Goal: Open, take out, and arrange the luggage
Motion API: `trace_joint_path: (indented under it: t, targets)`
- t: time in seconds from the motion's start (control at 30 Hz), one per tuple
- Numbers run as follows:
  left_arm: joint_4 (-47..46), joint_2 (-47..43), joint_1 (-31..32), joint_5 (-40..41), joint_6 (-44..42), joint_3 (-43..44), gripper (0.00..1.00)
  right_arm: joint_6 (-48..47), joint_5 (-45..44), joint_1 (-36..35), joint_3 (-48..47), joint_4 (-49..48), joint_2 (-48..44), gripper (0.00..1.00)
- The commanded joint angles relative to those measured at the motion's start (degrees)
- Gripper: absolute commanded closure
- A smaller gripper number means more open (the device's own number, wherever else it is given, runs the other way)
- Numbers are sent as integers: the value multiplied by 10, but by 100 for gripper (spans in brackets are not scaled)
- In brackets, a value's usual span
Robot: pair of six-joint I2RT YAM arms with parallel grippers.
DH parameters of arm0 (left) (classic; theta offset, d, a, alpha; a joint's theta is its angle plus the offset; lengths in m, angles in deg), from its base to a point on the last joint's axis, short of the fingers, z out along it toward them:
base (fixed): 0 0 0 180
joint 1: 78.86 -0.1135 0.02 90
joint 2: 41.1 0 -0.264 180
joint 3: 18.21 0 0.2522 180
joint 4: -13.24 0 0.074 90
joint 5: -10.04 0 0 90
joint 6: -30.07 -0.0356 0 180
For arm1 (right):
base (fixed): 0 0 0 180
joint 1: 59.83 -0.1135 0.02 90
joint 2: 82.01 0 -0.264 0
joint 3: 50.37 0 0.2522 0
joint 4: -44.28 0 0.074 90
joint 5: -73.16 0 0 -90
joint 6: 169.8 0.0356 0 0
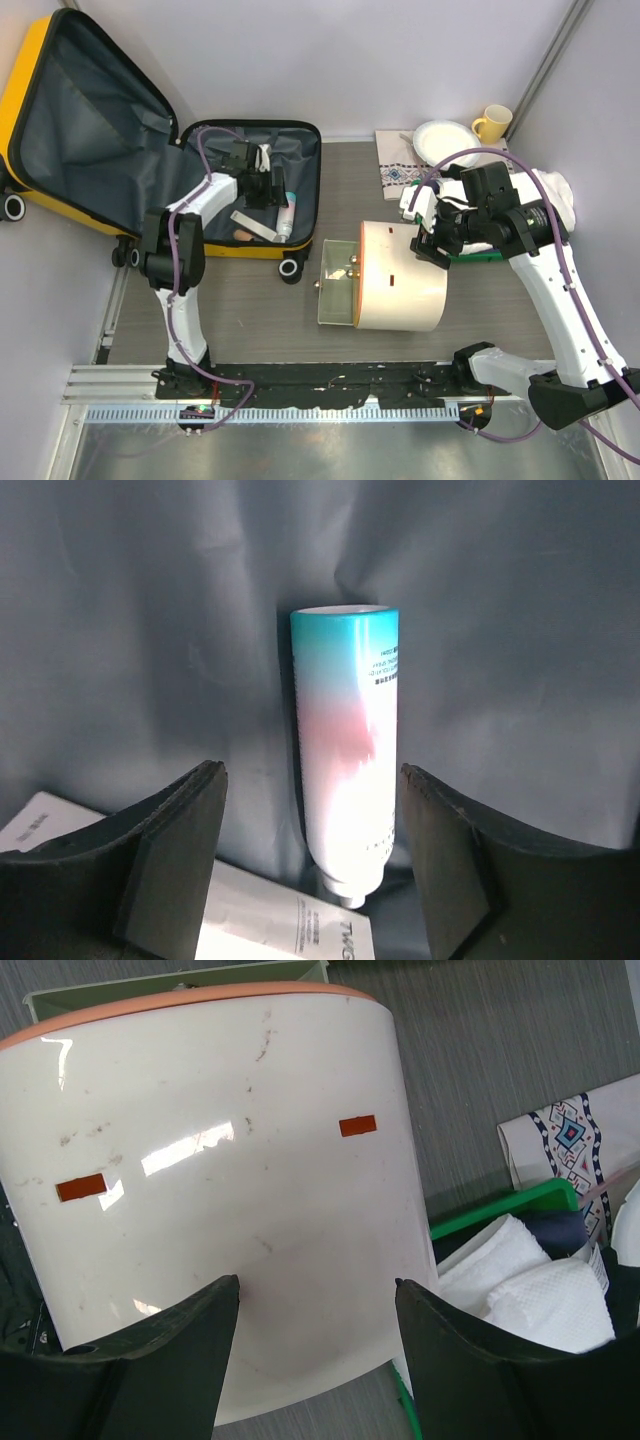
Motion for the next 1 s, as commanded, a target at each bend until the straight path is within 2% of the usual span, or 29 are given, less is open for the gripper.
trace_joint_path:
  t: [0.0,0.23,0.5,0.57,0.6,0.7,0.73,0.77,0.97]
  targets:
    - [-18,18,15,13,31,9,30,1,-56,0,30,94,24,30]
    - [-35,60,35,17,35,-14,34,9,-56,0,34,87,26,30]
    - [-54,53,66,7,43,-47,39,5,-60,0,39,92,21,30]
    - [-60,53,70,-11,51,-52,43,3,-61,0,39,92,20,30]
    - [-69,52,70,-18,58,-59,46,2,-61,0,39,94,20,30]
    - [-84,41,64,-24,87,-65,76,-1,-61,-1,40,94,19,30]
    - [-88,34,59,-28,95,-65,94,-3,-61,0,40,95,18,30]
    - [-91,28,54,-34,112,-64,100,-5,-62,0,41,95,18,30]
    - [-102,-48,13,-77,151,-48,100,-11,-61,0,48,98,10,30]
